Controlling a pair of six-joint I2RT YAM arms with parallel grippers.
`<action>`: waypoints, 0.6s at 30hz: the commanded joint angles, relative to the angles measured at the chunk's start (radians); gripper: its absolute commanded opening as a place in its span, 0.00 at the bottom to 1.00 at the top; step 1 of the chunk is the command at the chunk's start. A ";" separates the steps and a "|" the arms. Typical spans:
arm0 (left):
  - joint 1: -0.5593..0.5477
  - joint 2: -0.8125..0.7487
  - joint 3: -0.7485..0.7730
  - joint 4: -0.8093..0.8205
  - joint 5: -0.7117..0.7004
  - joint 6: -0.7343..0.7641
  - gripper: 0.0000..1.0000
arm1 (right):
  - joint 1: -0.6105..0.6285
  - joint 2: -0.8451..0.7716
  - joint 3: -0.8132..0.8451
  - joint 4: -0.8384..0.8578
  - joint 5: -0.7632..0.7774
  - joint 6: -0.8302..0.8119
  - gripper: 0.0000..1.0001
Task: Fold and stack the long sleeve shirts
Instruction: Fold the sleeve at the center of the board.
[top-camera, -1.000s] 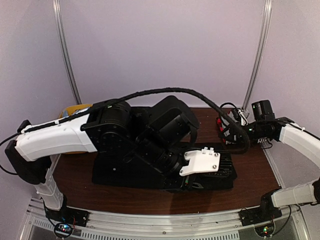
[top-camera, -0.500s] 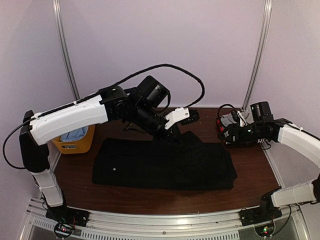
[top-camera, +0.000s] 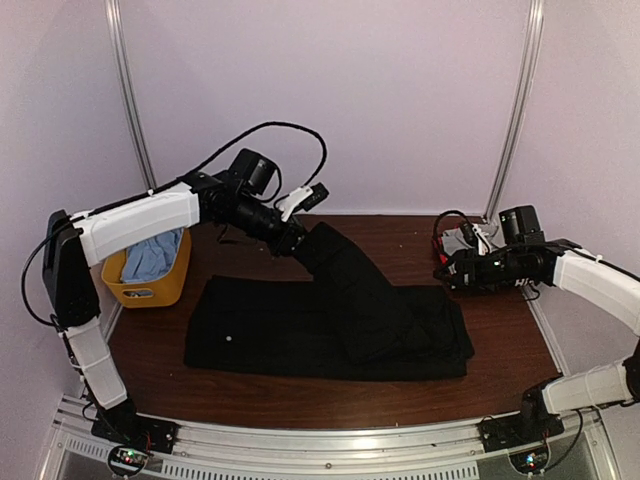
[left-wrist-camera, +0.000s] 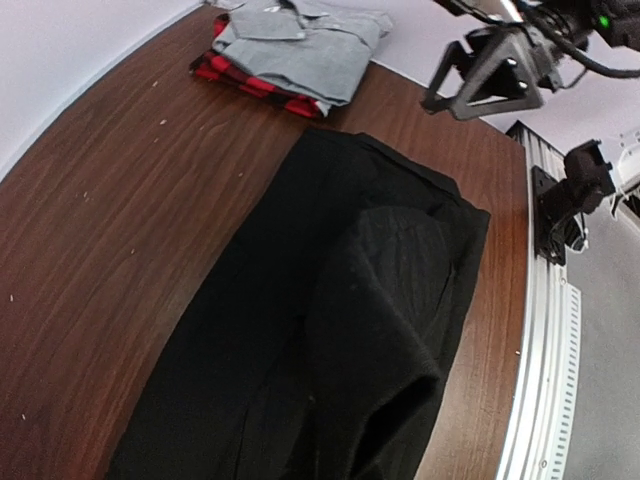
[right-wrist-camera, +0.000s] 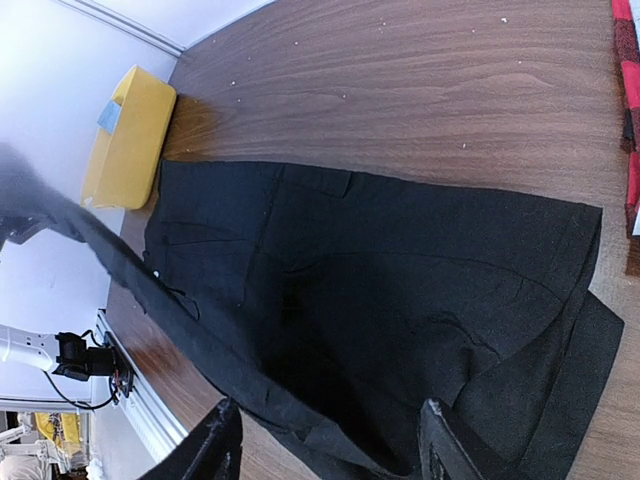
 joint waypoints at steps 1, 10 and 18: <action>0.116 -0.033 -0.122 0.122 0.069 -0.109 0.00 | -0.007 0.017 -0.008 0.040 0.035 -0.006 0.61; 0.214 -0.056 -0.255 0.181 0.049 -0.199 0.00 | -0.002 0.093 -0.038 0.164 0.116 0.037 0.58; 0.279 -0.075 -0.379 0.240 0.012 -0.270 0.00 | 0.030 0.242 -0.045 0.251 0.171 0.020 0.55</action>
